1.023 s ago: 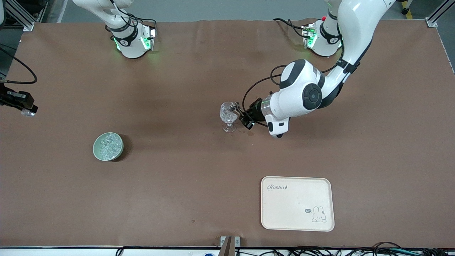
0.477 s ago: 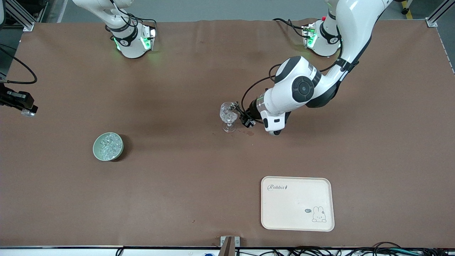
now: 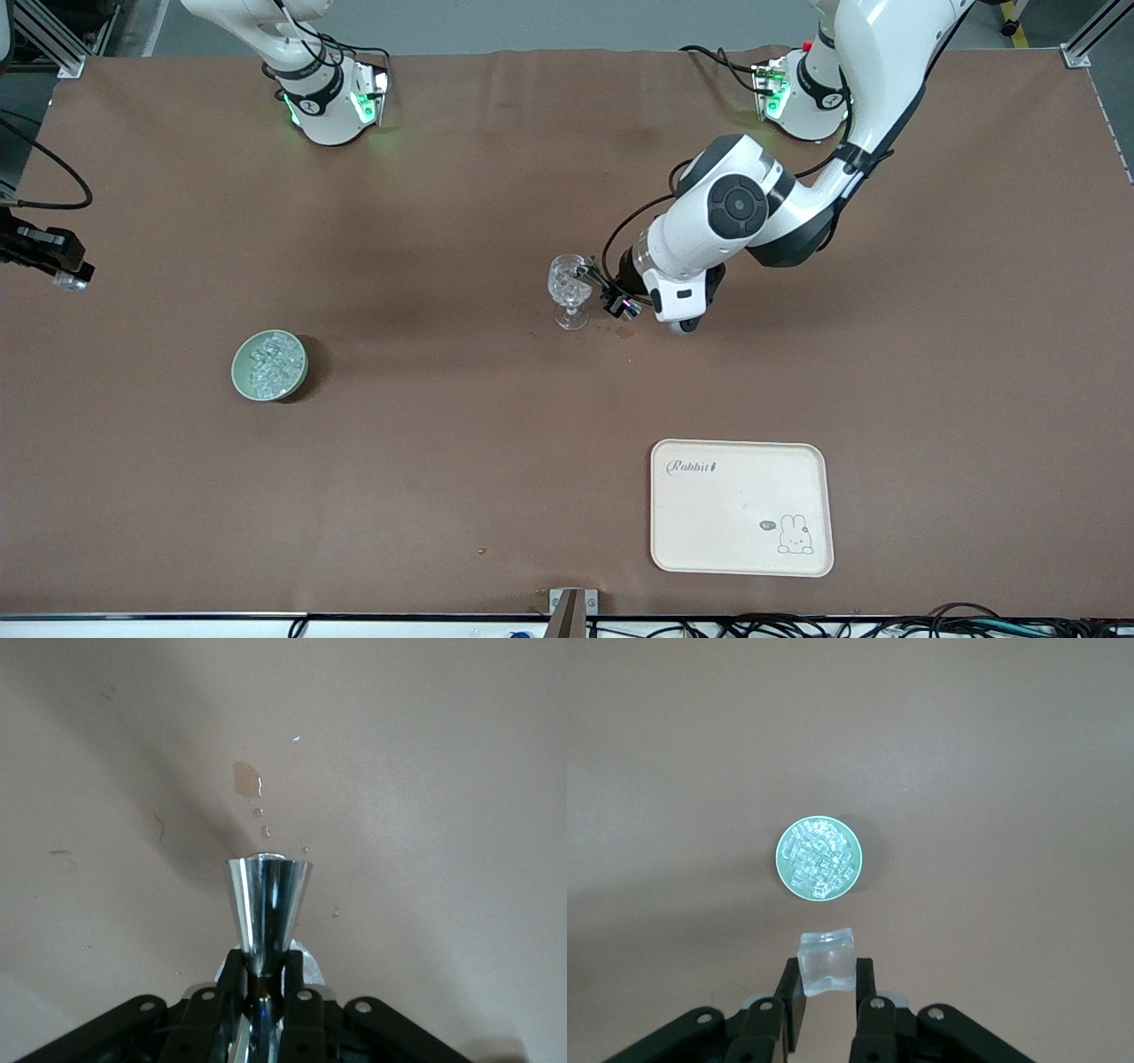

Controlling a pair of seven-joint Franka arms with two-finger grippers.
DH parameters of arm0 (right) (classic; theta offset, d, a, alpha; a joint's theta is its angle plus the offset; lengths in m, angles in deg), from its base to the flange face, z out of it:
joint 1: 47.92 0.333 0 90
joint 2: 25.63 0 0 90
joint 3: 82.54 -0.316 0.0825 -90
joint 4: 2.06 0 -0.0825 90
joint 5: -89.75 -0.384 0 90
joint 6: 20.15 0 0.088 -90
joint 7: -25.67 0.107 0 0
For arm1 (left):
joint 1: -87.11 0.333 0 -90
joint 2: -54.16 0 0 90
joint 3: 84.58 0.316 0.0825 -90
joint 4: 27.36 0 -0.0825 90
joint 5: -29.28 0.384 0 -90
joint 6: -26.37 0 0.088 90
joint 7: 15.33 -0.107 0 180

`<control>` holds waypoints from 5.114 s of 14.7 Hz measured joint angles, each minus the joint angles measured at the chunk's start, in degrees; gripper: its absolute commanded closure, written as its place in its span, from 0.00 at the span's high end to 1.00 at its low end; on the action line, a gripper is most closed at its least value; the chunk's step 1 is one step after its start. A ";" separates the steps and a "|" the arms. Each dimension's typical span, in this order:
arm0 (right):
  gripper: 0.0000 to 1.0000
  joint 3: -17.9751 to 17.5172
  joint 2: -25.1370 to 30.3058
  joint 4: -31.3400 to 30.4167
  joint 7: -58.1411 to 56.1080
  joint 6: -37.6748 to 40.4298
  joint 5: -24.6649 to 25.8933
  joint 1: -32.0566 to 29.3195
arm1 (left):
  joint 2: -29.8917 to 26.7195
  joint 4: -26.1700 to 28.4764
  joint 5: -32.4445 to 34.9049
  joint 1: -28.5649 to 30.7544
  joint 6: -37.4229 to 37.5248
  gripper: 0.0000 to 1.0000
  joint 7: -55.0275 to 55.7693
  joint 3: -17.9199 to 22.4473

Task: Pour wine and add ice with both arms

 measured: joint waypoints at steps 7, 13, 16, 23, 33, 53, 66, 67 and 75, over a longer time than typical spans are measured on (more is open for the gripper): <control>0.01 0.00 0.01 0.00 0.00 0.00 0.00 0.00 | 0.00 -0.22 0.45 0.04 0.04 0.01 0.69 -0.55; 0.01 0.00 0.01 0.00 0.00 0.00 0.00 0.00 | 0.00 -0.45 -1.44 1.03 0.41 0.01 0.63 -0.55; 0.01 0.00 0.01 0.00 0.00 0.00 0.00 0.00 | -0.12 -0.72 -11.00 1.37 0.85 0.01 -4.32 0.65; 0.01 -0.41 0.04 0.01 0.00 0.11 -0.16 0.30 | -4.62 -1.48 -39.98 1.79 16.09 0.01 -27.18 15.94; 0.01 -2.09 0.40 1.15 29.57 0.61 -0.70 23.86 | 1.89 -10.96 -62.33 1.80 23.59 0.01 -32.80 34.65; 0.01 -1.90 -26.43 9.66 62.16 -17.49 -3.17 50.53 | 32.09 -34.97 -69.86 -0.25 -6.04 0.04 -30.57 31.03; 0.02 -1.77 -28.73 9.61 62.15 -16.57 -0.34 51.77 | 33.04 -31.13 -90.63 2.27 -6.00 0.19 -46.16 31.21; 0.03 -1.77 -28.89 9.61 62.15 -16.57 -0.11 51.89 | 33.05 -30.69 -91.66 2.44 -6.00 0.26 -46.96 31.21; 0.52 -1.64 -28.95 9.60 62.15 -16.55 0.04 51.97 | 31.44 -27.72 -92.70 3.06 -5.55 1.00 -48.63 31.20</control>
